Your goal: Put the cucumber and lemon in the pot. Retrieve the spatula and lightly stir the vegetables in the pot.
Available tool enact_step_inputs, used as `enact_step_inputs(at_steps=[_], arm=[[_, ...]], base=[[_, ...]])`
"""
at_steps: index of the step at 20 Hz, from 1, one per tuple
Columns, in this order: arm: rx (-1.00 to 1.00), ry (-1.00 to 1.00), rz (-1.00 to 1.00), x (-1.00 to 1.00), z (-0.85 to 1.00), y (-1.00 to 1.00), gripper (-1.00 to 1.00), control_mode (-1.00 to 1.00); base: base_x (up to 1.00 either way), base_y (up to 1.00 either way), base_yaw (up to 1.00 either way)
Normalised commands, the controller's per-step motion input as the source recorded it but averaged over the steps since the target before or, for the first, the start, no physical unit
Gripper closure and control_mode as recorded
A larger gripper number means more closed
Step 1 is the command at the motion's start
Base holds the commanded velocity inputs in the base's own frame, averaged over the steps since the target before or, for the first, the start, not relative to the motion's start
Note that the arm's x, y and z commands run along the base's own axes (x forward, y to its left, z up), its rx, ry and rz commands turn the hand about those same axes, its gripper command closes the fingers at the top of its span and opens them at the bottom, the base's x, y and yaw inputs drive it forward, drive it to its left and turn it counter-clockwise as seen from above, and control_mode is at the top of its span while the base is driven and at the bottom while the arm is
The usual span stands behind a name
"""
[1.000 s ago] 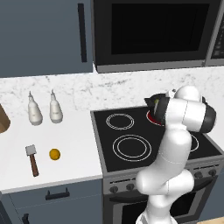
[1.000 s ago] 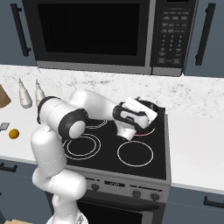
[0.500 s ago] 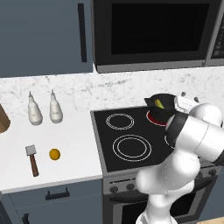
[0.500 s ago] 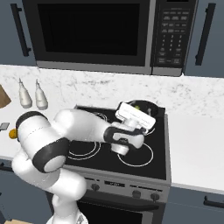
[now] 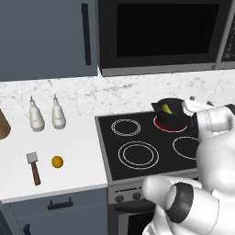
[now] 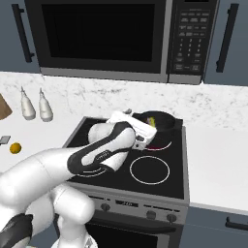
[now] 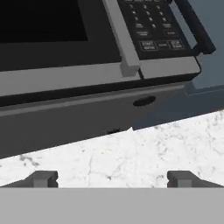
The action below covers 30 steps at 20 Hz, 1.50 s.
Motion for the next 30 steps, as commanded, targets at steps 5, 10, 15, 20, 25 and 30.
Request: enact_step_inputs(at_steps=[5,10,15,20,25,30], arm=[[0.0,0.53,0.0,-0.69,0.92,0.6,-1.0,-1.0],[0.0,0.52,0.0,-0.75,0.68,0.62,-1.0,-1.0],[0.01,0.47,0.0,-0.74,0.62,0.67,-1.0,-1.0],[0.07,0.28,0.0,-0.51,1.0,0.76,-1.0,-1.0],[0.1,0.28,0.0,-0.44,1.0,0.71,-1.0,-1.0],[0.04,0.24,0.0,-0.56,1.0,0.63,-1.0,-1.0]], base=[[0.0,0.0,0.0],[0.0,0.0,0.0],[0.0,0.0,0.0],[0.0,0.0,0.0],[0.0,0.0,0.0],[0.0,0.0,0.0]])
